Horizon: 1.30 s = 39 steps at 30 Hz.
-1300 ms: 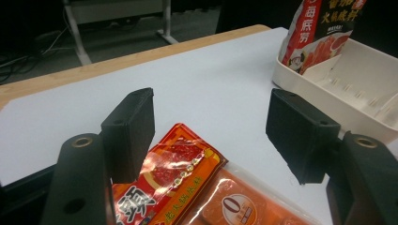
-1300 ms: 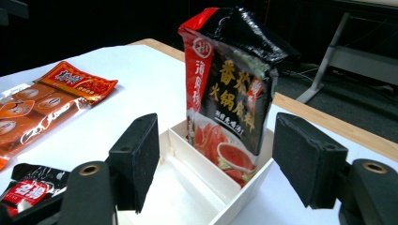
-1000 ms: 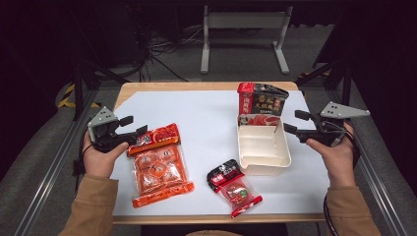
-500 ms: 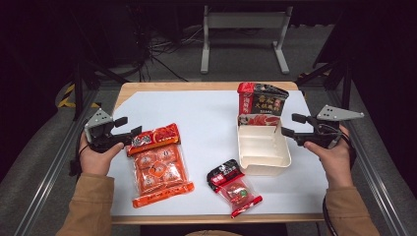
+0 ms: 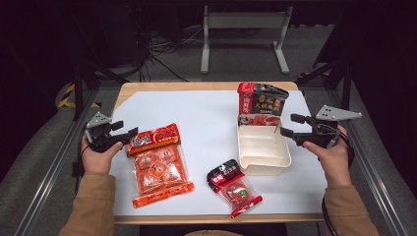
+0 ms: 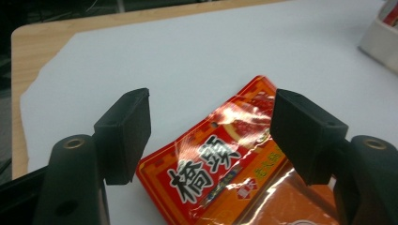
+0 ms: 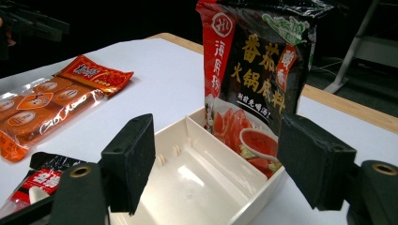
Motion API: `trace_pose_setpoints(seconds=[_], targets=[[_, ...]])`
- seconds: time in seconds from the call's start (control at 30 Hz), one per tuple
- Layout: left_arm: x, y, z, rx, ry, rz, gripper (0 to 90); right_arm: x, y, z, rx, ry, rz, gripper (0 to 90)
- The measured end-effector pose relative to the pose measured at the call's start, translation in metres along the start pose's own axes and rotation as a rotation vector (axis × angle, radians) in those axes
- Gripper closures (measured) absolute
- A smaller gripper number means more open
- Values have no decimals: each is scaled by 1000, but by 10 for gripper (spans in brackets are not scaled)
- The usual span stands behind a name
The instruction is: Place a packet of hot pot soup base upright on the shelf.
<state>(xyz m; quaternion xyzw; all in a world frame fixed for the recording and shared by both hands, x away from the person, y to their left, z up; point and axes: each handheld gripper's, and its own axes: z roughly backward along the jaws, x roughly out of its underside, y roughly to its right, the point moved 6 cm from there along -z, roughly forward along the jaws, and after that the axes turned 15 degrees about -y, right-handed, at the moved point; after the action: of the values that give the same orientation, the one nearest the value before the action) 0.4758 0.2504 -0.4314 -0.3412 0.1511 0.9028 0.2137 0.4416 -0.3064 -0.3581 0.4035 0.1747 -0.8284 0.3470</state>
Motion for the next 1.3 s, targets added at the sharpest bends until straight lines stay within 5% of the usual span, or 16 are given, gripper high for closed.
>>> trace_pose_setpoints(seconds=[0.27, 1.03, 1.3], targets=[[13, -15, -17, -46, -92, 44, 320, 1, 0, -3, -1, -9, -1, 284], [31, -20, -45, 34, -217, 80, 334, 4, -1, -8, -10, -11, 4, 280], [32, -19, -47, 58, -223, 75, 341, 5, -1, -8, -15, -10, 3, 280]])
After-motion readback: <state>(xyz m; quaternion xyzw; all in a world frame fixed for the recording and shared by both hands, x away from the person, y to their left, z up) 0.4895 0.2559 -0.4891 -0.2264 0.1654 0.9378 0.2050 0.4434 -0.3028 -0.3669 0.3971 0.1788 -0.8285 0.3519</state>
